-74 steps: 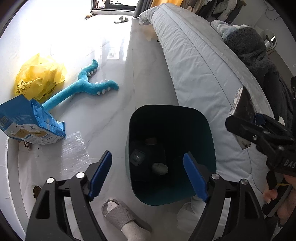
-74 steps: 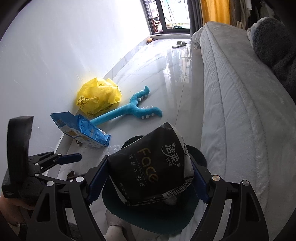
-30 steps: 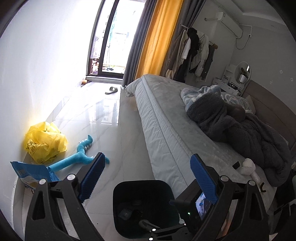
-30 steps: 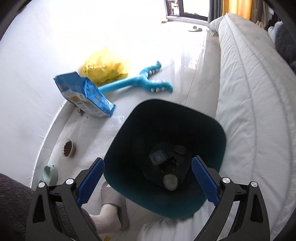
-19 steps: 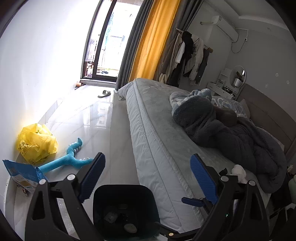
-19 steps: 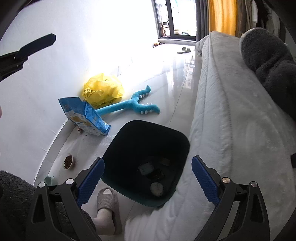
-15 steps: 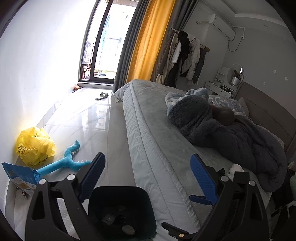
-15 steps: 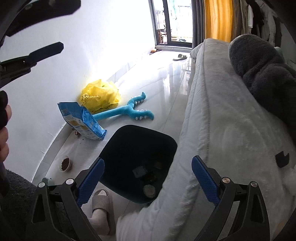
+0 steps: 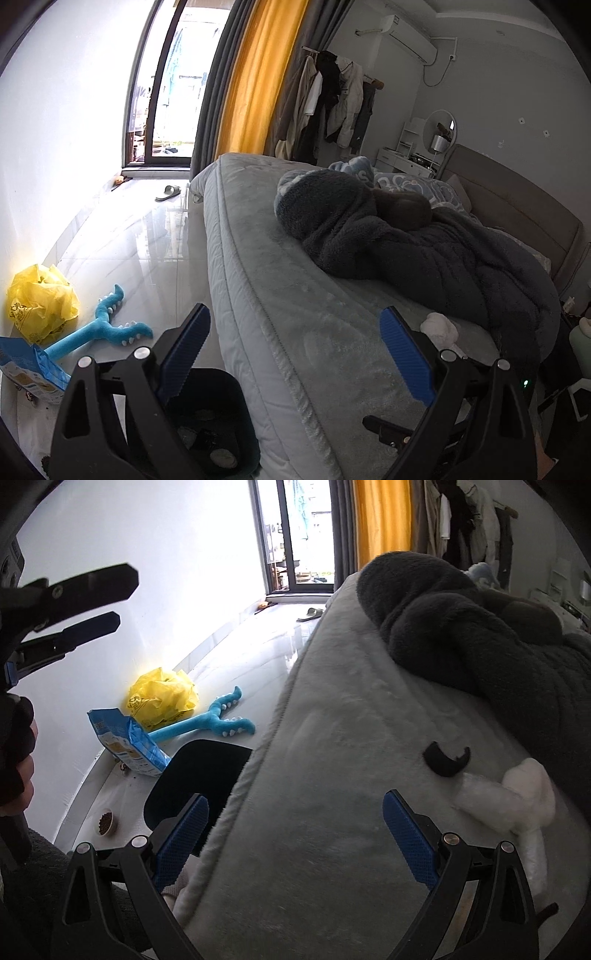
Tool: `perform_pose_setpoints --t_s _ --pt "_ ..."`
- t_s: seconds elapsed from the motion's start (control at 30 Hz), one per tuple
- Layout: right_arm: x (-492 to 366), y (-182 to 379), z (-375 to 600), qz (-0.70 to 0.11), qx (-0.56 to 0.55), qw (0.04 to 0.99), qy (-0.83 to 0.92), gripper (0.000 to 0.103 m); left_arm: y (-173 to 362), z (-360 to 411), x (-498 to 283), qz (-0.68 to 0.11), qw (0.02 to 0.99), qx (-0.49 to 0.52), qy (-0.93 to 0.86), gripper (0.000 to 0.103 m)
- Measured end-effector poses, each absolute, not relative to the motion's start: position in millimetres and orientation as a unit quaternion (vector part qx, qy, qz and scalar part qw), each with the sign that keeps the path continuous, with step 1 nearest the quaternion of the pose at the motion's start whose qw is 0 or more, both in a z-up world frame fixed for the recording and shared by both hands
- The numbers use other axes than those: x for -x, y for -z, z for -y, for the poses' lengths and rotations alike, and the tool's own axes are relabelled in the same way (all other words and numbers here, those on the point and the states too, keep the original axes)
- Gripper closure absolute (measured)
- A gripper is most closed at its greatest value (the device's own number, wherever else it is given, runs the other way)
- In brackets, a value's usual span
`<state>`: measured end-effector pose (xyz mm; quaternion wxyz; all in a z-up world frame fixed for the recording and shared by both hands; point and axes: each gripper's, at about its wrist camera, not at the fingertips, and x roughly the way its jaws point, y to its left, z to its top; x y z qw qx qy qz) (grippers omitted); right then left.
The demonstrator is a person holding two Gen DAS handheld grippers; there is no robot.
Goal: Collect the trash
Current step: 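Move both open grippers back toward the items on the bed, then grasp the brown tape roll with the left gripper while the right grasps a black curved clip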
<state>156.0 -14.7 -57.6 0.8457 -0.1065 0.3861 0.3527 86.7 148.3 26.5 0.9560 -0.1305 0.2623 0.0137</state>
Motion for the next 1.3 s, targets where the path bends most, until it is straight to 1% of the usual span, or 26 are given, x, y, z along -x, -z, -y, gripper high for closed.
perform_pose_setpoints --t_s 0.33,0.8,1.03,1.3 --pt "-158.3 48.3 91.3 -0.362 0.111 0.865 -0.33 0.007 -12.6 -98.0 -101.0 -0.281 0.954 0.104 0.02 0.008" --pt "-166.1 56.7 200.0 -0.358 0.091 0.869 -0.33 0.007 7.1 -19.5 -123.4 -0.312 0.941 0.095 0.094 0.008" --pt "-166.8 64.8 228.1 -0.362 0.083 0.862 -0.344 0.007 25.6 10.9 -135.1 -0.344 0.926 0.103 0.116 0.008" --pt "-171.6 85.2 245.2 -0.385 0.083 0.848 -0.355 0.007 55.4 38.1 -142.4 -0.393 0.896 0.134 0.157 0.008"
